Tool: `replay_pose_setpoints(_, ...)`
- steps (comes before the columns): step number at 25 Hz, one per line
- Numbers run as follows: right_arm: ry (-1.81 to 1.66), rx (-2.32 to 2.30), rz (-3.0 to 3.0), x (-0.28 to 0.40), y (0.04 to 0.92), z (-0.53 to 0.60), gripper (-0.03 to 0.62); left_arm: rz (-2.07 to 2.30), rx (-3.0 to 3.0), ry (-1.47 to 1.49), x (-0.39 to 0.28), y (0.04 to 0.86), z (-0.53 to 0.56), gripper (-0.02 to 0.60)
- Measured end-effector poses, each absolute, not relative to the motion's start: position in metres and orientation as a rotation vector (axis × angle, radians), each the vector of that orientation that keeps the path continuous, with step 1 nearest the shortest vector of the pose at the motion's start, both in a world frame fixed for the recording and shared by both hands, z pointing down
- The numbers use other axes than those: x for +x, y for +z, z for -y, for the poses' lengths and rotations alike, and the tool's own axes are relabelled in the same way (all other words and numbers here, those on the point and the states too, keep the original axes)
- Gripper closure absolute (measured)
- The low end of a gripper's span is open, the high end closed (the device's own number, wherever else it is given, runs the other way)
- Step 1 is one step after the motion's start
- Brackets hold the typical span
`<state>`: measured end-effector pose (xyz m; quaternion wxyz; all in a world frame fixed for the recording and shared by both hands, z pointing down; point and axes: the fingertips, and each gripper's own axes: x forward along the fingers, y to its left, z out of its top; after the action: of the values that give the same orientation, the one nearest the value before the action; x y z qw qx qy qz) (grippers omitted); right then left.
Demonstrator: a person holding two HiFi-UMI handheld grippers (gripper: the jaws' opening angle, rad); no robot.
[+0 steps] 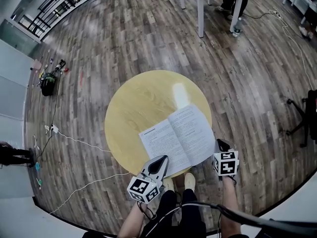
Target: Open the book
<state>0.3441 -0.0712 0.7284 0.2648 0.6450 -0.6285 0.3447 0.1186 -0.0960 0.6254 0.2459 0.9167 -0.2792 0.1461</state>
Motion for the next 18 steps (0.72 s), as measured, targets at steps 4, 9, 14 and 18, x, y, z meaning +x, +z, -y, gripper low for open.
replay_pose_setpoints(4,0.916,1.757,1.704,0.345,0.721,0.071,0.589,0.766,2.515,0.385,0.118,0.619,0.094,0.586)
replay_pose_setpoints(9,0.878,1.766,1.733,0.341,0.697,0.079,0.589,0.781,2.54,0.358,0.117,0.6,0.099,0.586)
replay_pose_setpoints(14,0.803,1.778,1.804,0.325,0.652,0.092,0.589,0.829,2.575,0.305,0.107,0.567,0.107,0.586)
replay_pose_setpoints(18,0.725,1.793,1.889,0.307,0.605,0.105,0.589,0.876,2.607,0.264,0.095,0.538,0.112,0.586)
